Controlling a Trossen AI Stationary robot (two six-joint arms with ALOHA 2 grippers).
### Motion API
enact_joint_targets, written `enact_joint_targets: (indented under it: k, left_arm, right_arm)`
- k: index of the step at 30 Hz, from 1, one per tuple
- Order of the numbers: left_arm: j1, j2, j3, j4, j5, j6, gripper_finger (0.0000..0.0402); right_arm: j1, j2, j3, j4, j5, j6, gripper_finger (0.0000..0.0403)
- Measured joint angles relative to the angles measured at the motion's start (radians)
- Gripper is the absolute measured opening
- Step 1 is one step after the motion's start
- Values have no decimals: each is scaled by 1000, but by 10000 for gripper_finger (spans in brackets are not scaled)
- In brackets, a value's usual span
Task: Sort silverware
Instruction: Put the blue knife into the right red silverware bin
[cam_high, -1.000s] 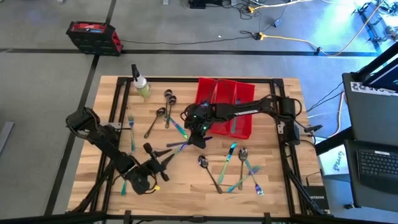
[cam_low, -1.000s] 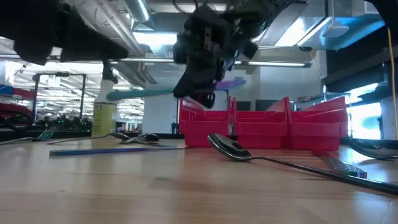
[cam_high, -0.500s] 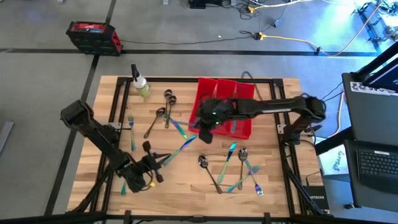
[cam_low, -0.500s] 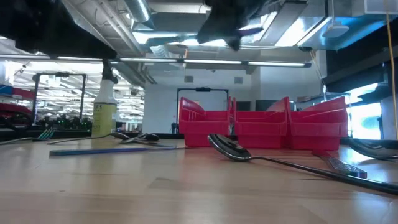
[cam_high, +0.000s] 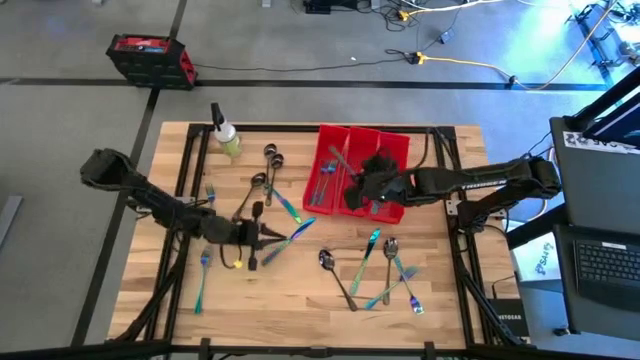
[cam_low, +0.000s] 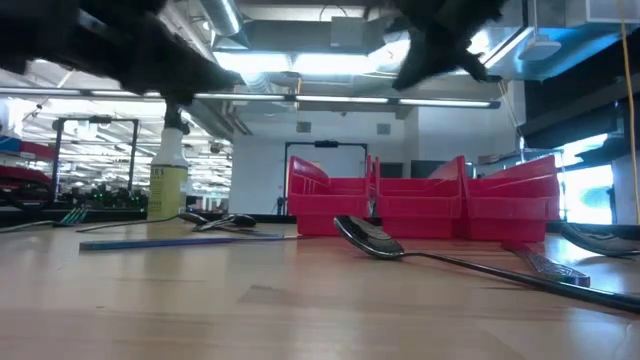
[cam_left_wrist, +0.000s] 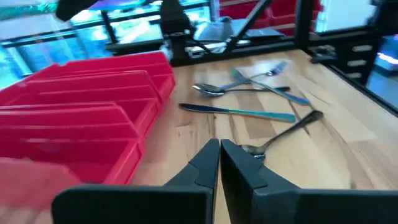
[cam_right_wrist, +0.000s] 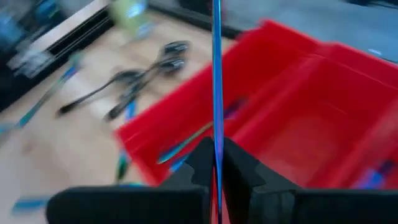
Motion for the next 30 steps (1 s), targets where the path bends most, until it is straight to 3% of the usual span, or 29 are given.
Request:
enact_joint_targets:
  k: [3, 7, 16, 22, 30]
  left_arm:
    - [80, 0, 0, -7, 136, 15, 0]
    - [142, 2, 0, -50, 234, 33, 0]
    - [185, 2, 0, -46, 287, 53, 0]
    - [188, 2, 0, -12, 286, 72, 0]
    - [220, 2, 69, -10, 236, 215, 27]
  right_arm:
    - [-1, -44, -75, -17, 92, 136, 0]
    - [-2, -61, -160, -75, 185, 344, 0]
    - [-5, -61, -241, -104, 258, 563, 0]
    - [-10, -62, -243, -105, 226, 495, 0]
    - [-11, -197, -243, -31, -36, 59, 0]
